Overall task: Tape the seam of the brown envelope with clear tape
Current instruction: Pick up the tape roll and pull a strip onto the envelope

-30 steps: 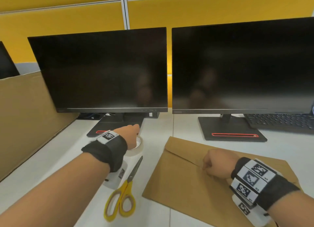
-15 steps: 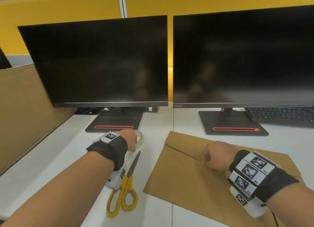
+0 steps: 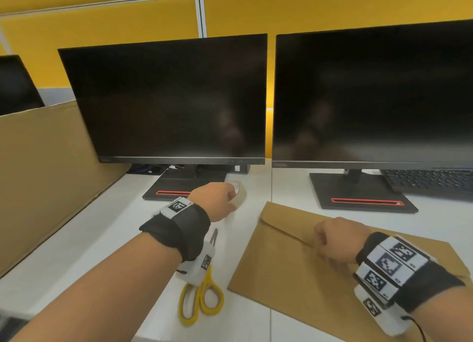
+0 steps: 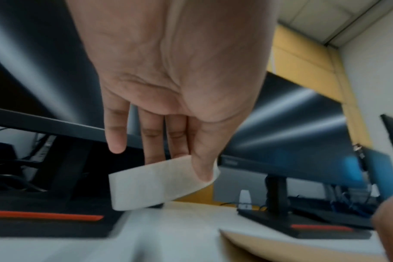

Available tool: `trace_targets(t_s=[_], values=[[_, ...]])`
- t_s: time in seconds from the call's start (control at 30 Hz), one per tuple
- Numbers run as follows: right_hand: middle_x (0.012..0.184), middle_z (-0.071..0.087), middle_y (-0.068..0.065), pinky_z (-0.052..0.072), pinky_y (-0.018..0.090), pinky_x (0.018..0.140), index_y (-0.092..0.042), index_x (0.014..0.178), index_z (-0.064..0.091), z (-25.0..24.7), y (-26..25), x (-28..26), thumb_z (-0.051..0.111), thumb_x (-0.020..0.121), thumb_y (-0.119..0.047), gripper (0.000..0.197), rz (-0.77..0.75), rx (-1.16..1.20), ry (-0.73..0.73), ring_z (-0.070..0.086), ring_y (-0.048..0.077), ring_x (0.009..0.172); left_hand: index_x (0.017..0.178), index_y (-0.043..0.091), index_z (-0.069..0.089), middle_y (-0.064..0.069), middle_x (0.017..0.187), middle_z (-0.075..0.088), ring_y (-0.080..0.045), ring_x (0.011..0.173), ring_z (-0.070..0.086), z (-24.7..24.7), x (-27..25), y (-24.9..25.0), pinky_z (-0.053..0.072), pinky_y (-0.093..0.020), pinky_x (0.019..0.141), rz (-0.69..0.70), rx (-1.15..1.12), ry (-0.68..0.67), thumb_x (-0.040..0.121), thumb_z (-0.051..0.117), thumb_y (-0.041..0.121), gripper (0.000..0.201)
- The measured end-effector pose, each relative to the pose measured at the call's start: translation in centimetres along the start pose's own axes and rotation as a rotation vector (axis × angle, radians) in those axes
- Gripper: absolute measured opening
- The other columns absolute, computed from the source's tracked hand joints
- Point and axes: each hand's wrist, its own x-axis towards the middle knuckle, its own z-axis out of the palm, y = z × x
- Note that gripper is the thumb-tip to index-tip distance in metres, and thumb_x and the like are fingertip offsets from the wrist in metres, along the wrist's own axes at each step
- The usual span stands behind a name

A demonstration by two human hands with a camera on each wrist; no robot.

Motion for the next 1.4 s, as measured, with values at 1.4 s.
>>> trace_targets(t_s=[1.4], values=[[0.102, 0.066, 0.001, 0.05, 0.04, 0.091, -0.021, 0.107, 0.058, -0.5, 4.9, -1.6, 0.058, 0.088, -0.042, 0.028, -0.214, 0.443, 0.104, 0.062, 0.021, 0.096, 0.089, 0.025, 0.065, 0.005, 0.108, 0.061, -0.008, 0.095, 0.057, 3.1, 0.7, 13.1, 0.038, -0.007, 0.069, 0.24, -0.678, 0.124, 0.09, 0.065, 0.023, 0.002]])
